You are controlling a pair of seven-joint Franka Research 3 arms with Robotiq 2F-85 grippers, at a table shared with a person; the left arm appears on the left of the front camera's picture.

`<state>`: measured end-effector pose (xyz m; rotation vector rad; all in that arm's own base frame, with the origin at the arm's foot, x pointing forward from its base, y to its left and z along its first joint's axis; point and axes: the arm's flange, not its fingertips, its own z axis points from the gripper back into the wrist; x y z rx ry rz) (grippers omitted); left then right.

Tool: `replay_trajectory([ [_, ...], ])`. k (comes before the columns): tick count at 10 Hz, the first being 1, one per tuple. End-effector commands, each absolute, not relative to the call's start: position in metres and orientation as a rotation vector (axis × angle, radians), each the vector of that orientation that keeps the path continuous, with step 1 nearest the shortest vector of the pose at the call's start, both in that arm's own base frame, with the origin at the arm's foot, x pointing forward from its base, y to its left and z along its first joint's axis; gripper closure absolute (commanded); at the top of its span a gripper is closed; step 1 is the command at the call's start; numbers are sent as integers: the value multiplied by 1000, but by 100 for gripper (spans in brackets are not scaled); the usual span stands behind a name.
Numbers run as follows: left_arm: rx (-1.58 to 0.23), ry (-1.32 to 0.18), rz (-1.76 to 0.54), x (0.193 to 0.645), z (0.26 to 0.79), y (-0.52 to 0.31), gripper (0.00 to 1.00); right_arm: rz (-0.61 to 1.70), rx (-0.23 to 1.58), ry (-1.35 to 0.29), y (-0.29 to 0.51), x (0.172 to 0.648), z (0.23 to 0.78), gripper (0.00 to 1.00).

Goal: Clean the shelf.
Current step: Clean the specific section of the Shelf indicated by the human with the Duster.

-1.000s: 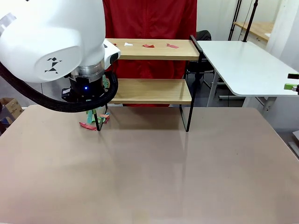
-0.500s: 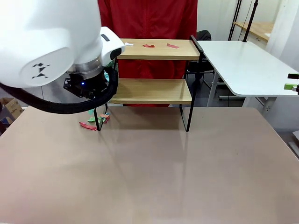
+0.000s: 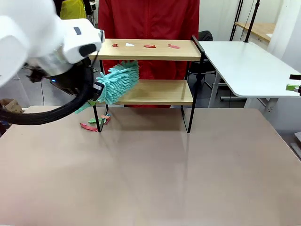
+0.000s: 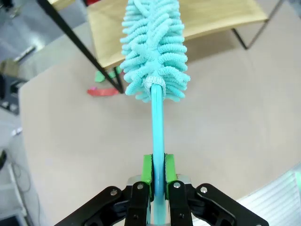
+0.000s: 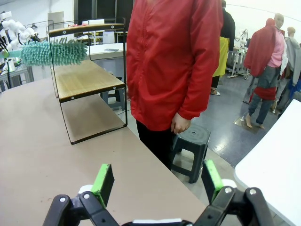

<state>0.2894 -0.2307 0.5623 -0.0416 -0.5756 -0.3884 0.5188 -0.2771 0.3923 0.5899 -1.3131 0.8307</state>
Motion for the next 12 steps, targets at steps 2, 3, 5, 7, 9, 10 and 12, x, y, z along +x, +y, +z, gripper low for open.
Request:
replay_trajectory([
  [2, -291, -533, -632, 273, 562, -178, 87, 825, 588, -1299, -275, 520, 398, 0],
  [3, -324, -530, -675, 270, 562, -168, 87, 825, 588, -1299, -275, 520, 398, 0],
  [5, -380, -474, -814, 267, 566, -149, 87, 825, 588, -1299, -275, 520, 398, 0],
  [7, -377, -402, -905, 262, 575, -137, 87, 825, 588, -1299, -275, 520, 398, 0],
  [9, -359, -320, -962, 259, 592, -125, 87, 825, 588, -1299, -275, 520, 398, 0],
  [10, -340, -260, -981, 254, 603, -119, 87, 825, 588, -1299, -275, 520, 398, 0],
  [12, -287, -135, -977, 245, 630, -110, 87, 825, 588, -1299, -275, 520, 398, 0],
])
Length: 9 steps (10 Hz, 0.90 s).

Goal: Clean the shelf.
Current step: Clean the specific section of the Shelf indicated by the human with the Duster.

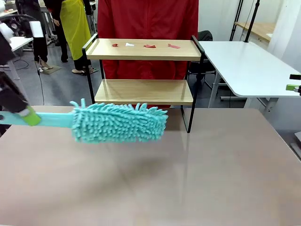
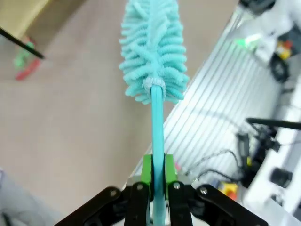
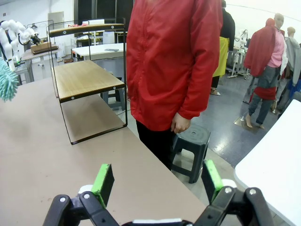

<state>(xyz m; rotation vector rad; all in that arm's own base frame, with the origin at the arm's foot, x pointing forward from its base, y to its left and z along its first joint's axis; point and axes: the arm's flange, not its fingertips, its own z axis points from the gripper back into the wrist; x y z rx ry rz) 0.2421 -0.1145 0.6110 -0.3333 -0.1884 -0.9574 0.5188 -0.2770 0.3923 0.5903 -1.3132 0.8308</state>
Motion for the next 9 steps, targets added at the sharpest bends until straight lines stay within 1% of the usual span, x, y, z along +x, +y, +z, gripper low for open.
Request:
replay_trajectory([
  [1, -230, -53, -979, 240, 645, -103, 87, 825, 588, -1299, -275, 520, 398, 0],
  [2, -149, 55, -961, 234, 660, -90, 87, 825, 588, -1299, -275, 520, 398, 0],
  [3, -130, 135, -980, 231, 667, -74, 87, 825, 588, -1299, -275, 520, 398, 0],
  [4, -118, 184, -1000, 228, 673, -57, 87, 825, 588, -1299, -275, 520, 398, 0],
  [5, -113, 143, -1024, 307, 567, -3, 87, 825, 588, -1299, -275, 520, 398, 0],
  [7, -109, 249, -1087, 313, 551, -23, 87, 825, 588, -1299, -275, 520, 398, 0],
  [8, -87, 256, -1103, 317, 549, -27, 87, 825, 588, -1299, -275, 520, 398, 0],
  [9, -78, 179, -1133, 310, 550, -37, 87, 825, 588, -1299, -275, 520, 398, 0],
])
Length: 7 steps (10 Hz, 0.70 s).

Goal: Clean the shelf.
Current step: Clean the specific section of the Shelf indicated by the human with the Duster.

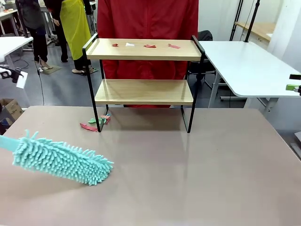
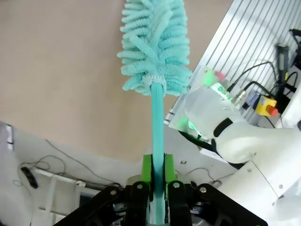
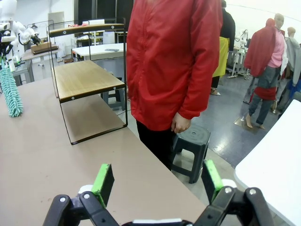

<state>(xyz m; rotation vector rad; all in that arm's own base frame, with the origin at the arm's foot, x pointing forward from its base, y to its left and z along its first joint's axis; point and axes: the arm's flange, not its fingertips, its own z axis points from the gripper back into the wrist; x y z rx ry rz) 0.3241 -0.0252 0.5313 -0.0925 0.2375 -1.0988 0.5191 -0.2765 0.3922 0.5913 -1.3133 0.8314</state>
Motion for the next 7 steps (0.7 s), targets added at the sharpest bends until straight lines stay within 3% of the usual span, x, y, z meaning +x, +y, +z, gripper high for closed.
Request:
replay_trajectory([
  [1, -105, 246, -1074, 318, 534, -14, 87, 825, 588, -1299, -275, 520, 398, 0],
  [7, -105, 246, -1074, 318, 534, -14, 87, 825, 588, -1299, -275, 520, 398, 0],
])
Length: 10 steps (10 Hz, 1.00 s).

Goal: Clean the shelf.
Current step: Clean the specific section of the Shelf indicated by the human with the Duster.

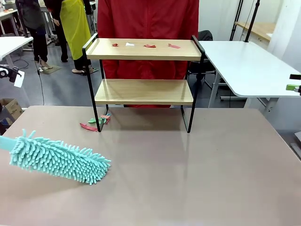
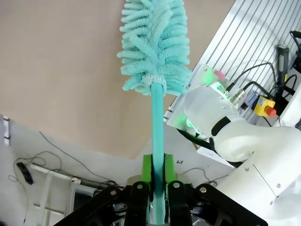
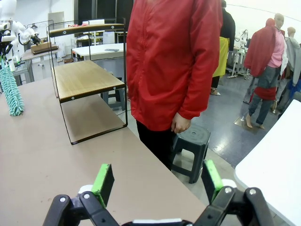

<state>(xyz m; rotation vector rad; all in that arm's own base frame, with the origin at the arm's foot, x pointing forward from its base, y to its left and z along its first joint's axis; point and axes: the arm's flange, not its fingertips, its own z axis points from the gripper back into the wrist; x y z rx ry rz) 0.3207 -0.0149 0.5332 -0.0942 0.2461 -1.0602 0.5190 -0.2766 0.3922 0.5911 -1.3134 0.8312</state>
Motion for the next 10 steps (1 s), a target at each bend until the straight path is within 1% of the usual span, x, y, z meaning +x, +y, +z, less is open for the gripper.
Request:
replay_trajectory([
  [1, -105, 246, -1074, 318, 534, -14, 87, 825, 588, -1299, -275, 520, 398, 0],
  [10, -105, 246, -1074, 318, 534, -14, 87, 825, 588, -1299, -275, 520, 398, 0],
])
